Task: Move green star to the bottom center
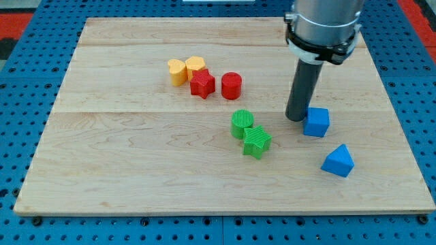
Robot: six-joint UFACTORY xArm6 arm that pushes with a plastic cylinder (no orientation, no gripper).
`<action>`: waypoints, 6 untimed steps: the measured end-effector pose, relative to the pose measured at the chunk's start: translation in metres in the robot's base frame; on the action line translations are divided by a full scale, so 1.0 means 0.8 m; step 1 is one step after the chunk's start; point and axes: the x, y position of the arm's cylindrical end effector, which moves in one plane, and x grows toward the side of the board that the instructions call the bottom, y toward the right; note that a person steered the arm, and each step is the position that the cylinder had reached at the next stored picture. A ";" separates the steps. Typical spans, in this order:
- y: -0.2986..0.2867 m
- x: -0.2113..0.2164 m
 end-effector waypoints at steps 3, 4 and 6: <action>-0.011 0.003; -0.068 0.037; -0.154 0.093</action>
